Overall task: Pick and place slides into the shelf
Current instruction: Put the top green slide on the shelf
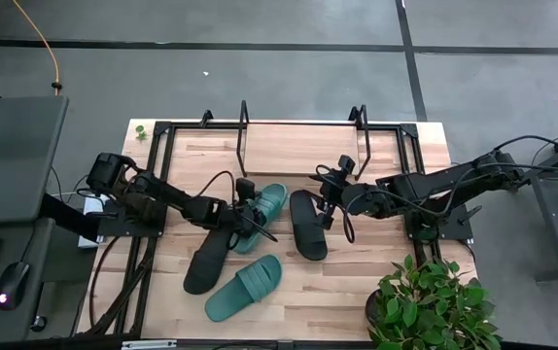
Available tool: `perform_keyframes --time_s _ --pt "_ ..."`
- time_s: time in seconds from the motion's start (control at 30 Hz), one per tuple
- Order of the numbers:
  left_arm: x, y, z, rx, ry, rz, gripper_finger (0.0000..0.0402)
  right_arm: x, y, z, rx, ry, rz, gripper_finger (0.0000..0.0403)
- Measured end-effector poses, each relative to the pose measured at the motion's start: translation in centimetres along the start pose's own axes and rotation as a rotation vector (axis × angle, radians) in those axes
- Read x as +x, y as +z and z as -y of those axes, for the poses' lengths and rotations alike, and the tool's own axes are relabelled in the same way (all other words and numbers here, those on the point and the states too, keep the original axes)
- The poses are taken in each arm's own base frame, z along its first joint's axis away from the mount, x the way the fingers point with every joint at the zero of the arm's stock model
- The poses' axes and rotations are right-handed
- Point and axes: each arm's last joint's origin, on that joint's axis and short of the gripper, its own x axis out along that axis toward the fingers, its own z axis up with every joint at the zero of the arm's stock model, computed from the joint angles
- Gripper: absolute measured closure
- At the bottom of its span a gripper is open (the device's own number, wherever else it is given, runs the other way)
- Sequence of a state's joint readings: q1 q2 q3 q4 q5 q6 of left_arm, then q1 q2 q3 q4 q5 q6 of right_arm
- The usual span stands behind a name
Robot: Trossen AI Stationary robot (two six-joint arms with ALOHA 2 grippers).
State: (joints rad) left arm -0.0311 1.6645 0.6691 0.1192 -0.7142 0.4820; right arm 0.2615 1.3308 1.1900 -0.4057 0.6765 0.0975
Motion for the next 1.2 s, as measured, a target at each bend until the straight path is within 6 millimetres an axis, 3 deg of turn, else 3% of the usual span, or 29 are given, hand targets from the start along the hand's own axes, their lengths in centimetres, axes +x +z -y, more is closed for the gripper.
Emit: perform_keyframes --time_s 0.13,0.7,1.2 --pt "-0.89 -0.03 -0.37 0.012 0.002 0.000 0.0163 0.00 -0.01 0.00 -0.001 0.000 -0.001 0.0237" --pt "-1.10 -0.06 -0.46 -0.028 -0.021 0.000 0.0172 0.01 -0.01 -0.01 0.010 0.000 -0.001 0.0237" --pt "-1.14 0.00 -0.47 0.006 -0.027 0.004 0.0330 0.01 -0.01 -0.01 0.010 0.000 -0.001 0.0237"
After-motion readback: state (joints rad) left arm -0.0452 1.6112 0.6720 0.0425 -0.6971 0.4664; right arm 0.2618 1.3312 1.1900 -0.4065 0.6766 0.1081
